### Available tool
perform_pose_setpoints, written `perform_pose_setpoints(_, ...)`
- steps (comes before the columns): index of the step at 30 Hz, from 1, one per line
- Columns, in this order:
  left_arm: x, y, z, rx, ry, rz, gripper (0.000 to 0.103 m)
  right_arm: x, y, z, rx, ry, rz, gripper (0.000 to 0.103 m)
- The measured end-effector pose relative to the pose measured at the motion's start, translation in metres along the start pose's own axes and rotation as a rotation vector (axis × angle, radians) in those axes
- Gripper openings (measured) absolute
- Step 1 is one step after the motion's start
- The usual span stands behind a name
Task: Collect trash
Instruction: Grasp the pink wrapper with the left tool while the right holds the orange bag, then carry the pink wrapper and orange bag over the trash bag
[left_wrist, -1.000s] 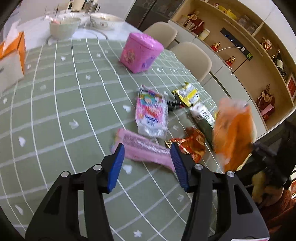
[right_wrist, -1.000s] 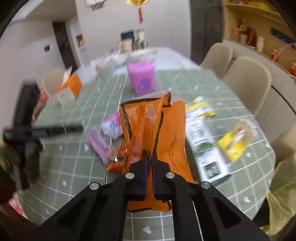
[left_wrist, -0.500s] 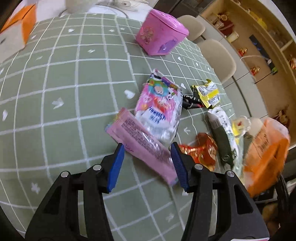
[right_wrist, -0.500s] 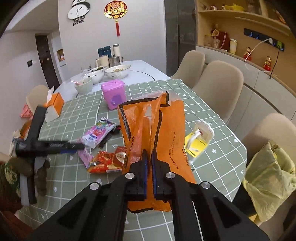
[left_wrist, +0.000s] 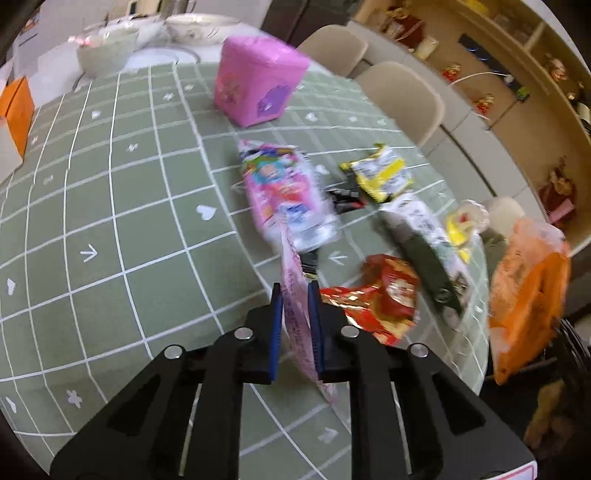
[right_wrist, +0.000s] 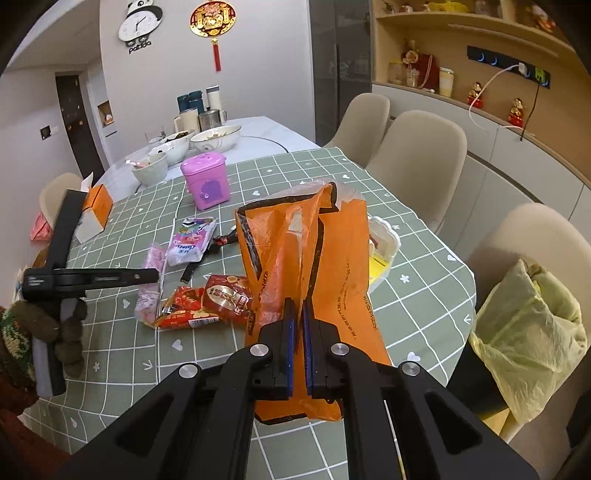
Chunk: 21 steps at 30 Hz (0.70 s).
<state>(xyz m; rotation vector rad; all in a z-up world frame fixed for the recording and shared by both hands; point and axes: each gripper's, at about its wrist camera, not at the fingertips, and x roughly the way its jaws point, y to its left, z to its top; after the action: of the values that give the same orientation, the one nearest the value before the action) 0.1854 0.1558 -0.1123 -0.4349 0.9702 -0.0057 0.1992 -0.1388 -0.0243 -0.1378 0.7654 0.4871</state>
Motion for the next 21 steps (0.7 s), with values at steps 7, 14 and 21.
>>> perform_pose_setpoints(7, -0.005, -0.028, -0.016, 0.107, 0.051, -0.096, 0.012, 0.0, -0.005, -0.014, 0.04, 0.035, 0.023, 0.006)
perform_pose_setpoints(14, 0.015, -0.04, -0.038, 0.16, 0.121, -0.082, 0.028, -0.011, -0.007, -0.026, 0.049, 0.043, 0.01, 0.006)
perform_pose_setpoints(21, 0.017, -0.045, -0.043, 0.189, 0.125, -0.081, 0.013, -0.018, -0.008, -0.03, 0.06, 0.029, 0.0, 0.006)
